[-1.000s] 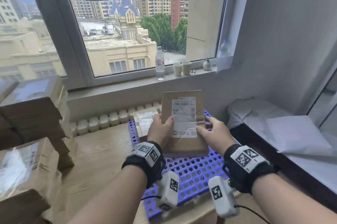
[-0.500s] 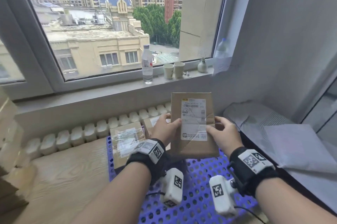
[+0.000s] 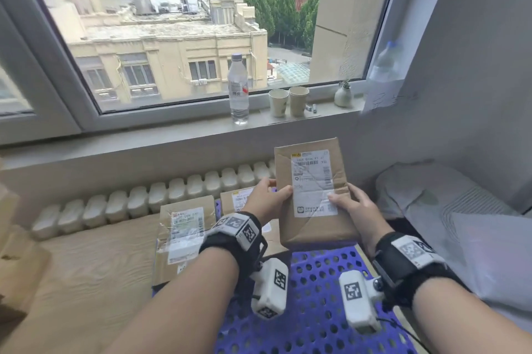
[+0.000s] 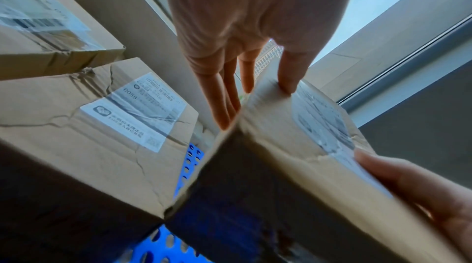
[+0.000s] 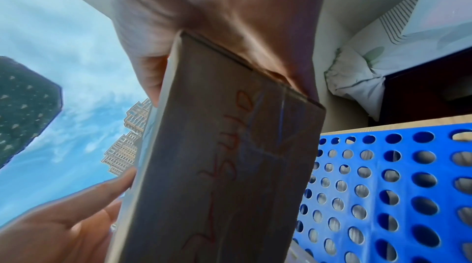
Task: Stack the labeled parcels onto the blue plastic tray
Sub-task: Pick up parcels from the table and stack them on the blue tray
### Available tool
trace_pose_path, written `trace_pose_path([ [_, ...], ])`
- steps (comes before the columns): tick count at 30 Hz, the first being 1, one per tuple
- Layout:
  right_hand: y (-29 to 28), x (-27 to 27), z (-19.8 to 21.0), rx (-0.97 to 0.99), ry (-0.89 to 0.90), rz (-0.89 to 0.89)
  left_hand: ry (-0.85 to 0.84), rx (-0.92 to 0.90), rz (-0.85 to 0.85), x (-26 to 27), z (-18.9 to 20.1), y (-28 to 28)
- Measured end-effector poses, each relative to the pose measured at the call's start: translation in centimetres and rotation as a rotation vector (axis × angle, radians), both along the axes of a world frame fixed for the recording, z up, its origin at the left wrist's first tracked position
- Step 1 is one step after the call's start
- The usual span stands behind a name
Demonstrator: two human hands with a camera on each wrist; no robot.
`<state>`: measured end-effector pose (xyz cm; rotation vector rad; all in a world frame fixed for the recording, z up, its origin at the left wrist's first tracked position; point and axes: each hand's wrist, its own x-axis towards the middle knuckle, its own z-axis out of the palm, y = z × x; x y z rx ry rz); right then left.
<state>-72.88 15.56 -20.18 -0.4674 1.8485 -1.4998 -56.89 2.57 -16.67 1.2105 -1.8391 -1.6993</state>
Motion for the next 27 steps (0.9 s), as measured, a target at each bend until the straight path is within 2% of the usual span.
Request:
trace_pose_path([
  [3, -0.5, -1.8, -0.8, 0.043, 0.009, -0.018, -0.135, -0.184, 0.036, -0.8, -1.7, -0.9],
  [6, -1.1, -3.3, -1.9, 0.081, 0.018, 0.005, -0.242, -0.264, 0.099, -0.9, -3.2, -1.8],
  [9, -1.7, -4.4, -4.1, 0.136, -0.005, 0.025, -0.374, -0.344, 0.063, -0.9, -4.9, -2.3],
  [13, -2.4, -5.1, -7.2, 0.215, -0.025, 0.084, -0.44, -0.378, -0.05, -1.3, -6.5, -2.2],
  [16, -3.1, -5.3, -8.1, 0.254, -0.054, 0.162, -0.53, -0.405, -0.108, -1.9, -7.6, -2.1],
  [21, -4.4, -5.0, -8.5, 0.398, 0.118, 0.319, -0.645, -0.427, -0.117, -2.7, -8.7, -2.1],
  [27, -5.4, -4.6, -8.4, 0.466, 0.242, 0.338, -0.645, -0.397, -0.093, -2.9, -8.9, -2.3],
])
